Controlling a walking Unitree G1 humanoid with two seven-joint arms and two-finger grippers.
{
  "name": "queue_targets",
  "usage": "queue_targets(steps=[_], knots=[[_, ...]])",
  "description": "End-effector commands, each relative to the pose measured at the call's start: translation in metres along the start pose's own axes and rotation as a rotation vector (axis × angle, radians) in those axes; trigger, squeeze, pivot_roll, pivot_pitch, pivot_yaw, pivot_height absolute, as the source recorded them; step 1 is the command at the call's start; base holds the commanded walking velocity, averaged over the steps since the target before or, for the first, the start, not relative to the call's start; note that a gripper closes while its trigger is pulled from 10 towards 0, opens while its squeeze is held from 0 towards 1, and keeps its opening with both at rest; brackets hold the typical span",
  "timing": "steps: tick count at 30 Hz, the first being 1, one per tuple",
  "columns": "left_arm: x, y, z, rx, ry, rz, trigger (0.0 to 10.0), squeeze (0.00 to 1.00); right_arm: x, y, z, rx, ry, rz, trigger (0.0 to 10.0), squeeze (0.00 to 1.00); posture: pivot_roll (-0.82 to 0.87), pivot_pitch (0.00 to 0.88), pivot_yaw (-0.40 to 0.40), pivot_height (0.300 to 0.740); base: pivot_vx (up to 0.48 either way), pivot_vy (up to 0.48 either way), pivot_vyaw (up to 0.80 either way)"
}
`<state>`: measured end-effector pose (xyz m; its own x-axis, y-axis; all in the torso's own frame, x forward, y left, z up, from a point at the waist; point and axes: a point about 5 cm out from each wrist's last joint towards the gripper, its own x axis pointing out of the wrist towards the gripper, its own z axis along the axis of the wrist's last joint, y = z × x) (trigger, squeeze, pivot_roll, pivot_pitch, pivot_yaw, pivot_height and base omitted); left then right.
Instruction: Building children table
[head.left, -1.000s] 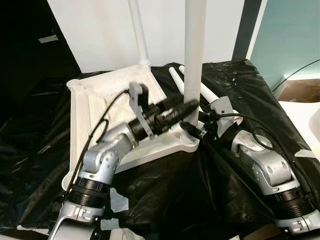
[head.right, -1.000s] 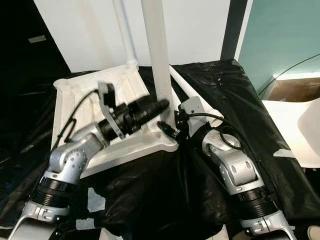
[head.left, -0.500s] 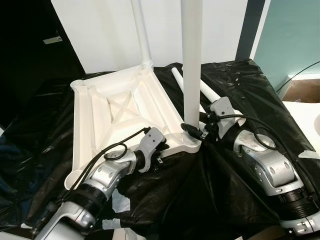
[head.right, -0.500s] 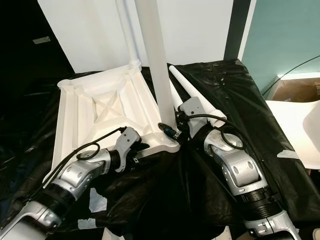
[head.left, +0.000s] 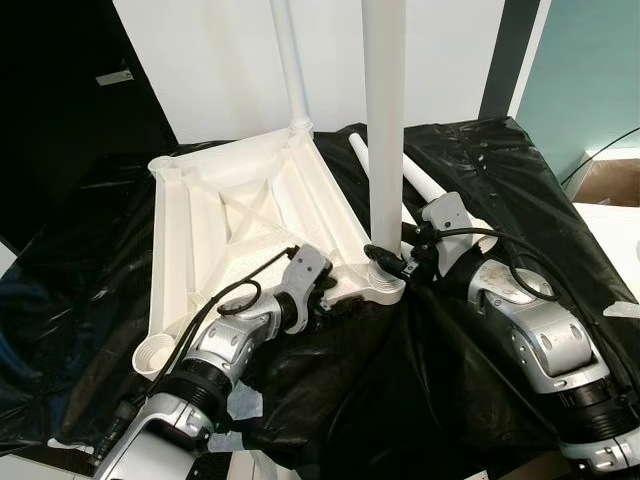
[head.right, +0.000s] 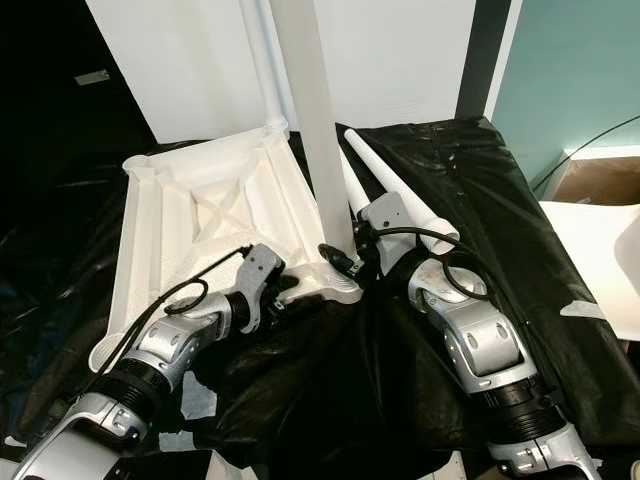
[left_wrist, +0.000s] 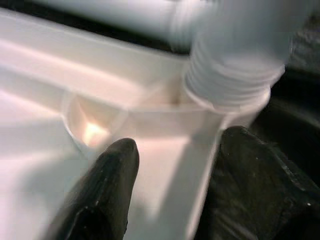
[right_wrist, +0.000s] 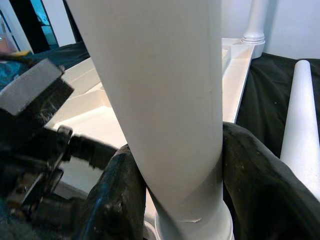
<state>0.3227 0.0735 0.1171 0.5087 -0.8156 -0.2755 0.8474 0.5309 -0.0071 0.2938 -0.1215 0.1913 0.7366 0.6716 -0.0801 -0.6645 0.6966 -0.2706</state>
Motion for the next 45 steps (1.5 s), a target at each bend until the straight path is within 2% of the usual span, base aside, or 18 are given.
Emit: queue_targets(steps=[1,3,6,7,9,11,12,14,15,16,19,20,21,29,30,31,39,45], knots=[[-0.005,0.006,-0.004,0.028,0.037,0.03,10.0,0.0,0.001,0.007,0.004,0.015,-0.025,0.026,10.0,0.0,-0.08,0.0,0.107,0.74,0.0,0.0,0.0],[-0.006,0.007,-0.027,0.147,0.237,0.028,10.0,0.0,0.001,0.008,0.003,0.02,-0.022,0.027,10.0,0.0,-0.08,0.0,0.107,0.74,0.0,0.0,0.0],[-0.006,0.006,-0.035,0.16,0.29,0.011,10.0,0.0,0.001,0.008,0.003,0.022,-0.02,0.027,10.0,0.0,-0.08,0.0,0.108,0.74,0.0,0.0,0.0],[-0.004,0.0,-0.039,0.135,0.298,-0.034,0.5,0.0,0.001,0.009,0.002,0.025,-0.017,0.026,10.0,0.0,-0.08,0.0,0.109,0.74,0.0,0.0,0.0],[-0.003,-0.006,-0.04,0.108,0.295,-0.075,0.0,0.0,-0.001,0.008,0.0,0.029,-0.011,0.022,10.0,0.0,-0.09,0.0,0.109,0.74,0.0,0.0,0.0],[-0.001,-0.01,-0.041,0.09,0.291,-0.106,0.9,0.0,-0.002,0.008,-0.002,0.033,-0.003,0.019,10.0,0.0,-0.09,0.0,0.109,0.74,0.0,0.0,0.0],[0.0,-0.013,-0.042,0.082,0.295,-0.128,3.2,0.0,-0.004,0.007,-0.004,0.037,0.006,0.017,10.0,0.0,-0.09,0.0,0.109,0.74,0.0,0.0,0.0],[0.001,-0.016,-0.043,0.078,0.299,-0.146,5.3,0.0,-0.005,0.007,-0.006,0.041,0.014,0.017,10.0,0.0,-0.09,0.0,0.108,0.74,0.0,0.0,0.0],[0.001,-0.016,-0.043,0.078,0.299,-0.146,5.3,0.0,-0.005,0.007,-0.006,0.041,0.014,0.017,10.0,0.0,-0.09,0.0,0.108,0.74,0.0,0.0,0.0],[0.002,-0.018,-0.044,0.071,0.299,-0.156,10.0,0.0,-0.006,0.006,-0.007,0.044,0.021,0.016,10.0,0.0,-0.09,0.0,0.108,0.74,0.0,0.0,0.0],[0.004,-0.023,-0.045,0.046,0.283,-0.191,10.0,0.0,-0.007,0.004,-0.008,0.059,0.028,0.011,10.0,0.0,-0.09,0.0,0.108,0.74,0.0,0.0,0.0],[0.004,-0.025,-0.043,0.03,0.266,-0.203,4.0,0.0,-0.007,0.004,-0.009,0.065,0.028,0.007,10.0,0.0,-0.09,0.0,0.108,0.74,0.0,0.0,0.0],[0.005,-0.027,-0.041,0.009,0.243,-0.211,0.0,0.0,-0.006,0.004,-0.009,0.068,0.029,0.005,10.0,0.0,-0.08,0.0,0.106,0.74,0.0,0.0,0.0],[0.004,-0.032,-0.034,-0.03,0.184,-0.258,0.0,0.0,-0.006,0.005,-0.013,0.086,0.041,0.001,10.0,0.0,-0.08,0.0,0.108,0.74,0.0,0.0,0.0],[0.003,-0.032,-0.032,-0.025,0.172,-0.264,4.1,0.0,-0.006,0.005,-0.014,0.095,0.045,-0.005,10.0,0.0,-0.08,0.0,0.112,0.74,0.0,0.0,0.0],[0.003,-0.032,-0.026,-0.02,0.141,-0.263,10.0,0.0,-0.006,0.002,-0.012,0.114,0.037,-0.014,10.0,0.0,-0.08,0.0,0.114,0.74,0.0,0.0,0.0],[0.004,-0.029,-0.022,-0.015,0.125,-0.254,10.0,0.0,-0.004,0.001,-0.008,0.137,0.028,-0.017,10.0,0.0,-0.08,0.0,0.118,0.74,0.0,0.0,0.0],[0.005,-0.026,-0.028,0.007,0.161,-0.218,10.0,0.0,0.001,-0.003,-0.004,0.274,0.063,-0.019,10.0,0.0,-0.09,0.0,0.118,0.74,0.0,0.0,0.0]])
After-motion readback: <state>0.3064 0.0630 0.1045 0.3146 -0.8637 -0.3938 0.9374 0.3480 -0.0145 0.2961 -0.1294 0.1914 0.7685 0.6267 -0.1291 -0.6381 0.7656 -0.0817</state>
